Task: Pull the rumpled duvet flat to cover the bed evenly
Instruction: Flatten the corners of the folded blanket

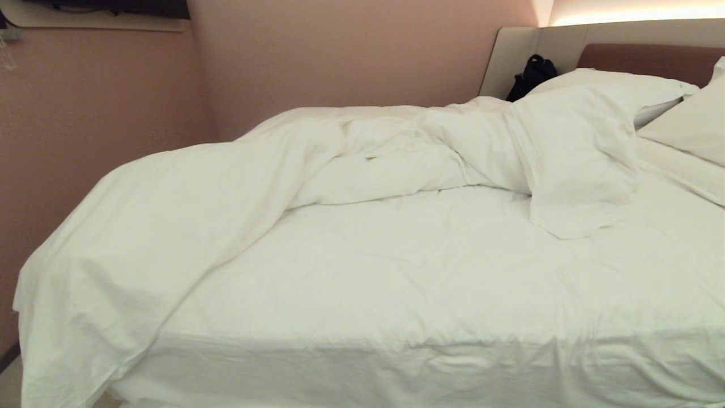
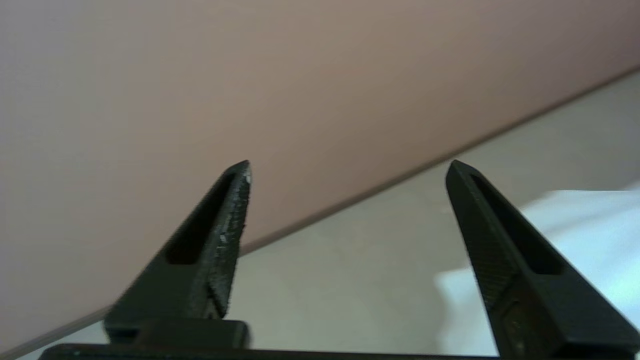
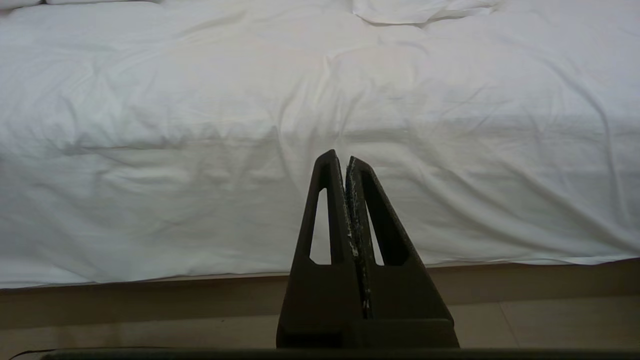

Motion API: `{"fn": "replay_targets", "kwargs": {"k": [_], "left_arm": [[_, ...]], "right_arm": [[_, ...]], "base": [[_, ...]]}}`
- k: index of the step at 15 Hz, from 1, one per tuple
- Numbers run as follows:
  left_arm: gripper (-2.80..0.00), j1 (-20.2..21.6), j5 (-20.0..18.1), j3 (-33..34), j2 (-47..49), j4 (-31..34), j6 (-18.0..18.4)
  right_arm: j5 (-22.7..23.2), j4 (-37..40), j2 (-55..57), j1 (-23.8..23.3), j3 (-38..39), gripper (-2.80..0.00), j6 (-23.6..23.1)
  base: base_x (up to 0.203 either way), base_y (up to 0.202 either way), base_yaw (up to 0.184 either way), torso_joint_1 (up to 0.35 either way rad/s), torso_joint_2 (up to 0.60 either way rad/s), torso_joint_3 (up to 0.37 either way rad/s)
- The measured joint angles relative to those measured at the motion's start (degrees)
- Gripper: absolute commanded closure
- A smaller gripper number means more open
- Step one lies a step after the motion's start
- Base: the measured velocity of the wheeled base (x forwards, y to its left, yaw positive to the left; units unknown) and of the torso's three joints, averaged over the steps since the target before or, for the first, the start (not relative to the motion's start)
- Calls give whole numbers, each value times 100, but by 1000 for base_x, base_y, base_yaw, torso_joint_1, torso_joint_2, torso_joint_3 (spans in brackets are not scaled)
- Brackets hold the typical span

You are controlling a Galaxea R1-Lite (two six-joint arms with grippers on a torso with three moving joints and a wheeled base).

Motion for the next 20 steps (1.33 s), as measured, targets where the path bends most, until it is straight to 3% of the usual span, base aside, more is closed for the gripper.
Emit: {"fn": "replay_targets", "kwargs": {"k": [4,6,7,10,12,17,20], "left_arm": [[-280,-553,-1035,-33,-45,7,-591],[-280,-890,-1940,-82,3,12,-1135],[0,-1013,-2362,-108,29,9,-1411],[0,-1349,-3710,-144,185,48,-1983],[0,-1727,-3948,-120,384,59,-1961],[0,-2763,-3745,137,961,84,-1220],[0,-3528,-2771,383,1177,28,-665]], "right_arm": [[5,2,0,0,0,0,0],[3,0,0,0,0,0,0],[2,-2,0,2,0,0,-2],[3,0,0,0,0,0,0],[5,2,0,0,0,0,-2],[2,2,0,0,0,0,0],[2,0,0,0,0,0,0]], "base": [[0,0,0,0,0,0],[0,0,0,0,0,0],[0,0,0,0,0,0],[0,0,0,0,0,0],[0,0,0,0,0,0],[0,0,0,0,0,0],[0,0,0,0,0,0]]}}
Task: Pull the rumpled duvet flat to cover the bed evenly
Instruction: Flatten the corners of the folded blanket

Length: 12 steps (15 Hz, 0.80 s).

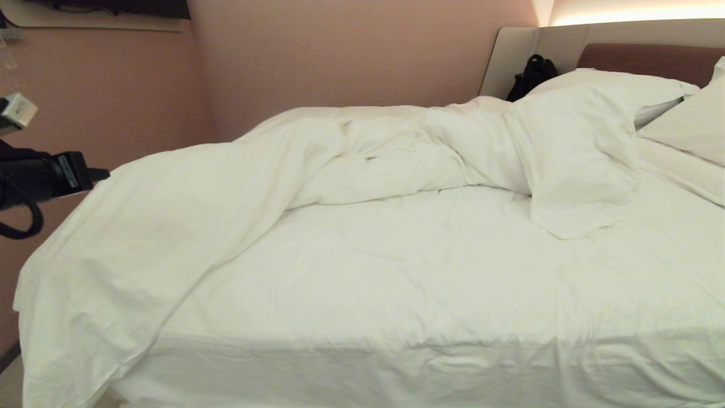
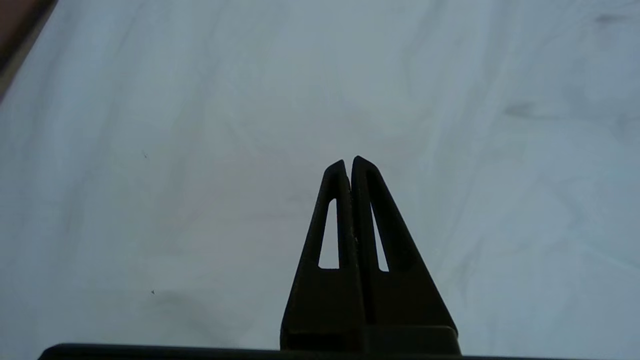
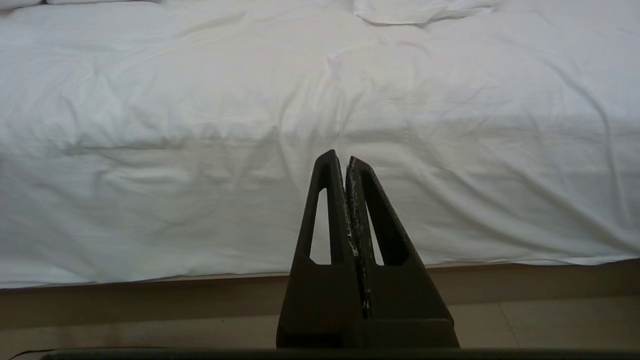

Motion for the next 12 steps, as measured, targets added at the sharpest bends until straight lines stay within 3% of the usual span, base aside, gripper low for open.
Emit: {"fn": "replay_targets", "kwargs": {"k": [3,9,10,12], "left_arm": [[0,-1041,1547,246,210,-301,419],[0,-2609,4878,705,954,-2095,1132],[0,-2743,5175,754,1050,-2392,1259],[0,-2891,5393,780,1221,-2604,1364]], "right_arm": [[0,2,0,0,0,0,0],[0,-2,0,2,0,0,0],[0,2,0,0,0,0,0],[0,0,0,0,0,0,-2]], "base": [[0,0,0,0,0,0],[0,0,0,0,0,0],[0,0,0,0,0,0],[0,0,0,0,0,0]]}}
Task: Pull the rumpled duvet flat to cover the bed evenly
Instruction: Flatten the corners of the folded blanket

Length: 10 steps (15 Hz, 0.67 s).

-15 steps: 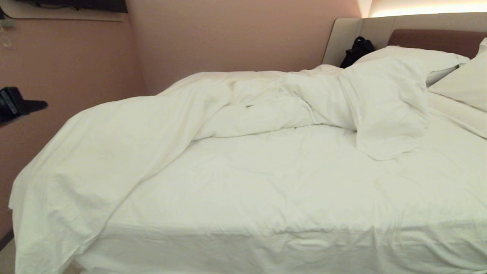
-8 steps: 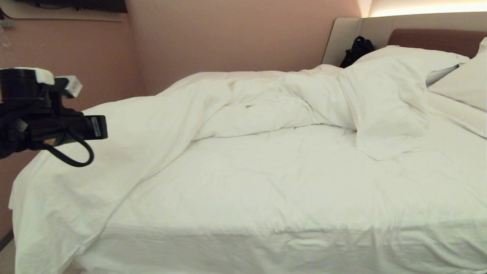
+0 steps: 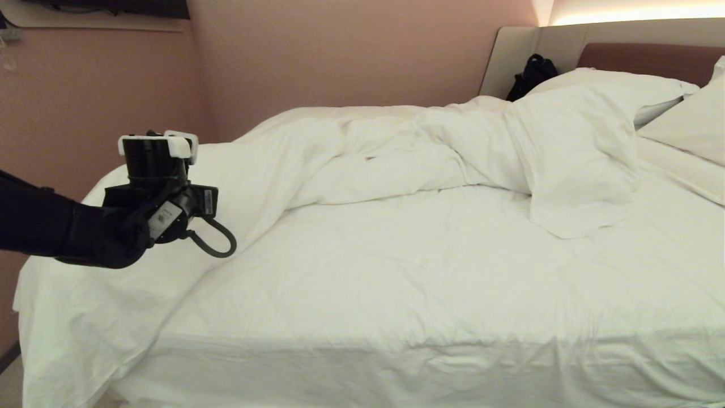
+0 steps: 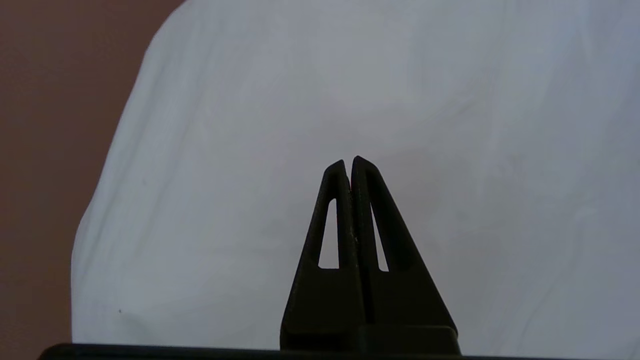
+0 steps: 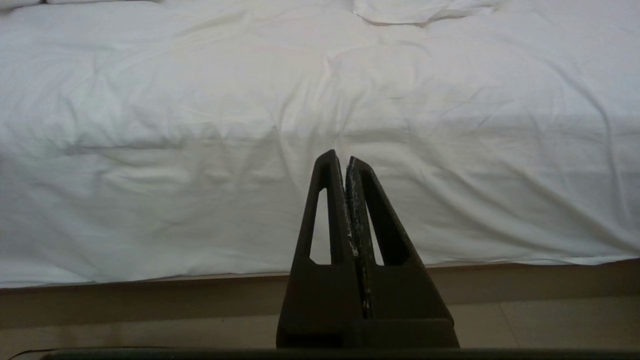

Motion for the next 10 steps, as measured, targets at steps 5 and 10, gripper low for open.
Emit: {"fn": "replay_targets", "kwargs": {"k": [5,10], "left_arm": [[0,-25,239,-13,-158,52,-2],[0,380,567,384,-703,472,-41]], "right_arm": [[-2,0,0,0,0,0,0],[0,2,0,-1,0,0,0]], "base": [[0,0,0,0,0,0],[0,0,0,0,0,0]]}}
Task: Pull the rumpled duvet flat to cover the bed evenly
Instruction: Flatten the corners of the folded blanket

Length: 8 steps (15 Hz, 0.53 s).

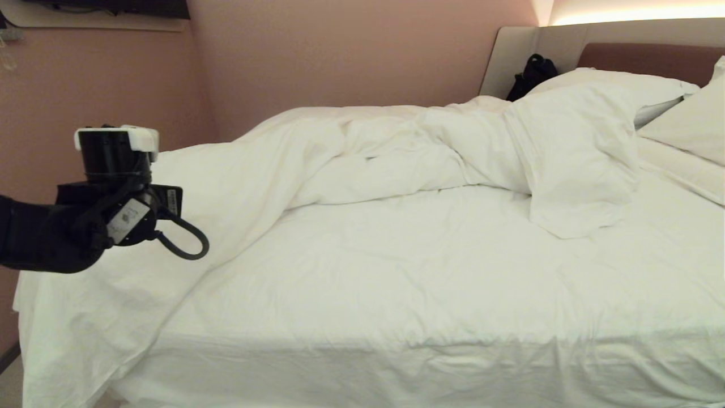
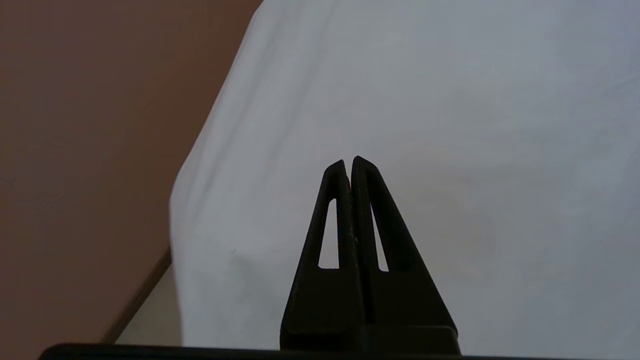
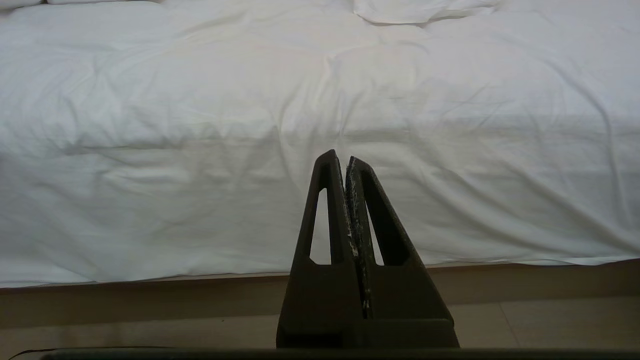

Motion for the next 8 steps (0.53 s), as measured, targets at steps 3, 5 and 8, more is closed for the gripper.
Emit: {"fn": "replay_targets", "kwargs": {"k": [3,5,8], "left_arm": [[0,630,-89,183,-206,475,-325],[0,1285,-313,304,-204,496,-457],[0,2265,-1267,755,-191,534,-879]], "right_arm": [[0,0,0,1,0,0,4],[0,-2,0,3,0,0,4],[0,-2,0,1,0,0,2]], "base": [[0,0,0,0,0,0],[0,0,0,0,0,0],[0,0,0,0,0,0]]}}
